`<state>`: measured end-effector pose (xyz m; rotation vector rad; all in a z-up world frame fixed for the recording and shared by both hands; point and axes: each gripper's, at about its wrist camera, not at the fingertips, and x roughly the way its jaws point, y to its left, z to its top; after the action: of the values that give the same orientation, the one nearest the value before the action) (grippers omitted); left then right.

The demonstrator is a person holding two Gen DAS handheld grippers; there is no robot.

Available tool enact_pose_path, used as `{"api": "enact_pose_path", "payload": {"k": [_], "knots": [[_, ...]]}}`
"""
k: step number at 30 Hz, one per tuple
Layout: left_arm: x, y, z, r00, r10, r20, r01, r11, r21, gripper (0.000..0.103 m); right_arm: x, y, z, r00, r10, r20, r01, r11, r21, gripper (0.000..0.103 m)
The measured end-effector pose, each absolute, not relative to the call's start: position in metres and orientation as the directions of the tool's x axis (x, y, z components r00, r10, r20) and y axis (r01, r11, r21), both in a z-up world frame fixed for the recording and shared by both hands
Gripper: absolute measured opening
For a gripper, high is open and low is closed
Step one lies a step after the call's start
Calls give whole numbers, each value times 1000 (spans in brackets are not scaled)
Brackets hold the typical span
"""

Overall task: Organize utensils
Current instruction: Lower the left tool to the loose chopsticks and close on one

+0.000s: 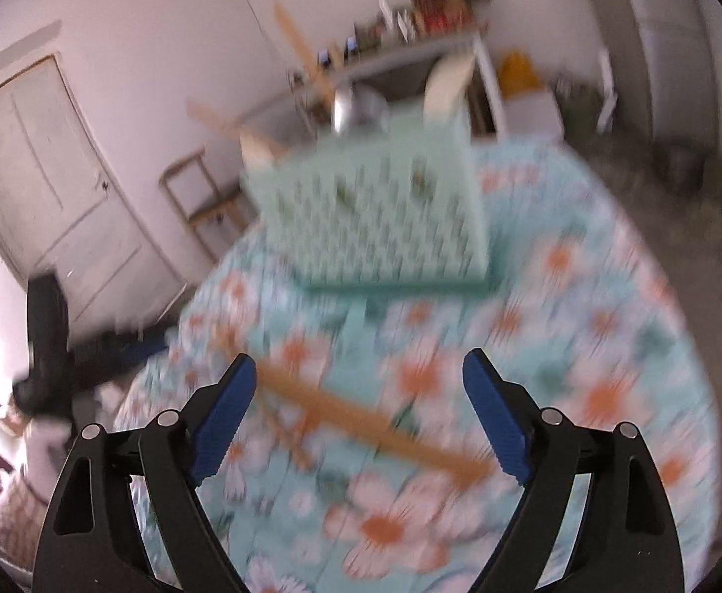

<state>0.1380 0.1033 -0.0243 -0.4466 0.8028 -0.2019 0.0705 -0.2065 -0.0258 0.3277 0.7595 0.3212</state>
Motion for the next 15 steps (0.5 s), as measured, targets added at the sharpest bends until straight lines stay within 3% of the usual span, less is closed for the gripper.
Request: {"api": "enact_pose_path", "payload": {"k": [4,8,15], "knots": [[165,111,-30,651,-347,-676,-24,880,-475,72,74,-194,-43,622,436,-650,-183,889,420,83],[190,115,-42,599,-353,-718,-63,874,-482,57,73,-187,-47,606,451,-655,-198,883,425,83],[211,110,-50,566,-335,-753,-68,892,-448,41,76,-193,-53,594,466,-655,-186,872,452,83]]}}
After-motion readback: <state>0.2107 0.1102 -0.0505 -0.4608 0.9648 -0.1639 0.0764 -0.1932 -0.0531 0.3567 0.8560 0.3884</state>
